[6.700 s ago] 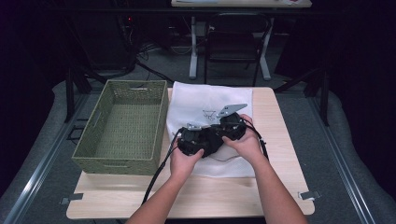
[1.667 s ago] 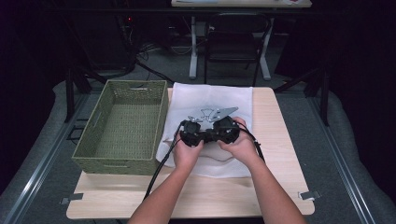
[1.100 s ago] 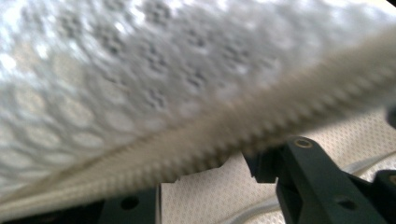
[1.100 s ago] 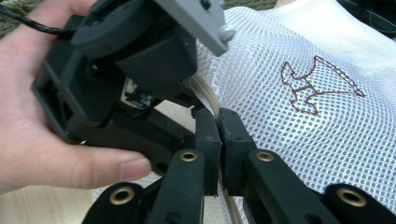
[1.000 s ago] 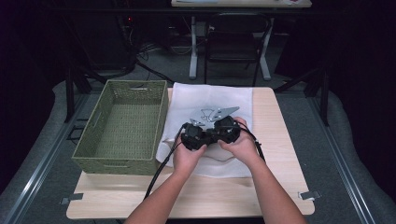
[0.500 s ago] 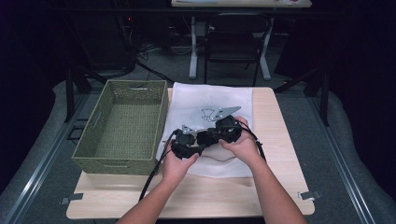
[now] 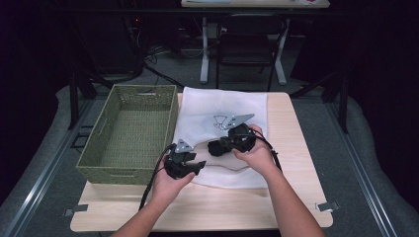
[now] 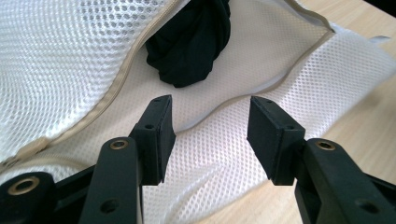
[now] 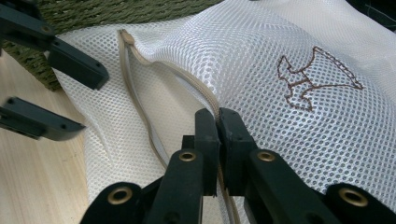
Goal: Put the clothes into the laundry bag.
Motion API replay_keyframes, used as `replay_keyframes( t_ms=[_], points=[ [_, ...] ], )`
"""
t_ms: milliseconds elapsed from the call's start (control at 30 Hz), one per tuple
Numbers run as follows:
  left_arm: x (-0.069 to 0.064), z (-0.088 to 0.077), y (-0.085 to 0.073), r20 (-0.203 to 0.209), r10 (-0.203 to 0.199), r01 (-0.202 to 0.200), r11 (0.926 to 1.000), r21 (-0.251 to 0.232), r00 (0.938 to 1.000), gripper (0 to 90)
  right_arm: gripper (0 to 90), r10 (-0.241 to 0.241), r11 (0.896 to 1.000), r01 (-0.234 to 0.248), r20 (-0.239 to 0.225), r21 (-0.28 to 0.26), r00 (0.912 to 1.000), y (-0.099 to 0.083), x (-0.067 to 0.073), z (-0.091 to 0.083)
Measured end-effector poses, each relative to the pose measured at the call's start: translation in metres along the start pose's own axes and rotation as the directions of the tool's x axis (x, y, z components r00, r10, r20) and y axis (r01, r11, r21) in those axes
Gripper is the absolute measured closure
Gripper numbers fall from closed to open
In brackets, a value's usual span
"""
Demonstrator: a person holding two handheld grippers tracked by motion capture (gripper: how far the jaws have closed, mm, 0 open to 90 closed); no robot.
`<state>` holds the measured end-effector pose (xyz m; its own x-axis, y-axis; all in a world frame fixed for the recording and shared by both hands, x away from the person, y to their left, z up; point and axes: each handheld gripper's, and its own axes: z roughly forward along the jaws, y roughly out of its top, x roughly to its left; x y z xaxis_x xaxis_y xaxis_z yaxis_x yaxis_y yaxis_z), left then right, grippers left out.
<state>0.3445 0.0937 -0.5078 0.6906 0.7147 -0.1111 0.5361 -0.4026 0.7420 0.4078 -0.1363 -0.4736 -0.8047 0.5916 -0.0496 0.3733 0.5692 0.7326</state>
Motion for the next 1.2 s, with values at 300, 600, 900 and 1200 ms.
replay_keyframes(
  t_ms=[300,600,900,1200],
  points=[
    [0.005,-0.012,-0.015,0.041,0.017,-0.017,0.9999,-0.002,0.999,49.6,86.8,-0.011,0.999,0.011,-0.003,0.042,0.9999,-0.001,0.003,0.006],
    [0.009,-0.019,-0.024,0.052,0.016,-0.015,0.9997,-0.018,0.9985,49.4,86.5,-0.035,0.994,0.035,0.001,0.104,0.9994,-0.01,0.011,0.016],
    [0.006,-0.023,-0.027,0.039,0.007,-0.005,0.9992,-0.038,0.9992,48.5,86.8,-0.017,0.991,0.019,-0.014,0.135,0.9997,-0.03,0.013,0.029],
    [0.003,-0.021,-0.028,0.069,0.005,-0.003,0.9997,-0.022,0.9976,47.9,87.0,0.011,0.988,-0.007,-0.026,0.152,0.9996,-0.045,0.012,0.037]
  ],
)
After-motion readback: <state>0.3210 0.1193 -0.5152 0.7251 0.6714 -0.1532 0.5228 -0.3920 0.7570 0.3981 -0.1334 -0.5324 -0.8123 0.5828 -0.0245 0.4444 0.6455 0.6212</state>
